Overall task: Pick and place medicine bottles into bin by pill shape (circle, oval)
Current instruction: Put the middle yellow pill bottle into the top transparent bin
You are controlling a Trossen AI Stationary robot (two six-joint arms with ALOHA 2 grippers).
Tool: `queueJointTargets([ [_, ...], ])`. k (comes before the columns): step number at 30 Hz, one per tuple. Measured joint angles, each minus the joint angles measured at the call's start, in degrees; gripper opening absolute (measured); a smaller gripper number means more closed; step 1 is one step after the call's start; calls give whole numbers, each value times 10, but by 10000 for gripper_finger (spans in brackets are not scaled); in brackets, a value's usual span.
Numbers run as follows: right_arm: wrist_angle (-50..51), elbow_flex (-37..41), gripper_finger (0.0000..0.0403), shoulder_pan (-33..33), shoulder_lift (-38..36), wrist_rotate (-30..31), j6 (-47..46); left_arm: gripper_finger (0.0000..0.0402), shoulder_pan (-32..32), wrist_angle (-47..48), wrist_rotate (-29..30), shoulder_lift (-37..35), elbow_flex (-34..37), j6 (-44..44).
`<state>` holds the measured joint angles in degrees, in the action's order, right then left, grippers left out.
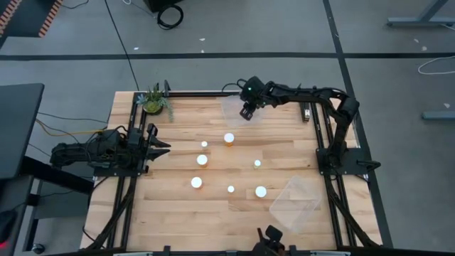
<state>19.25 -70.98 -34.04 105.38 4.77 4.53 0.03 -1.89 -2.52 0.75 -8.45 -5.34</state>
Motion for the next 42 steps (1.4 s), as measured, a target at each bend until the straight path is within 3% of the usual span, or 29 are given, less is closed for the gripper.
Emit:
queueJointTargets([
  [7, -3, 0, 139, 11, 0, 3, -3, 82, 0, 0, 0, 0, 0, 0],
  [13, -2, 0, 139, 31, 0, 59, -30, 87, 0, 0, 0, 0, 0, 0],
  [22, 9, -7, 139, 54, 0, 68, -89, 79, 0, 0, 0, 0, 0, 0],
  [33, 43, -86, 139, 75, 0, 68, -65, 84, 0, 0, 0, 0, 0, 0],
  [42, 46, -104, 139, 73, 0, 61, -60, 82, 0, 0, 0, 0, 0, 0],
])
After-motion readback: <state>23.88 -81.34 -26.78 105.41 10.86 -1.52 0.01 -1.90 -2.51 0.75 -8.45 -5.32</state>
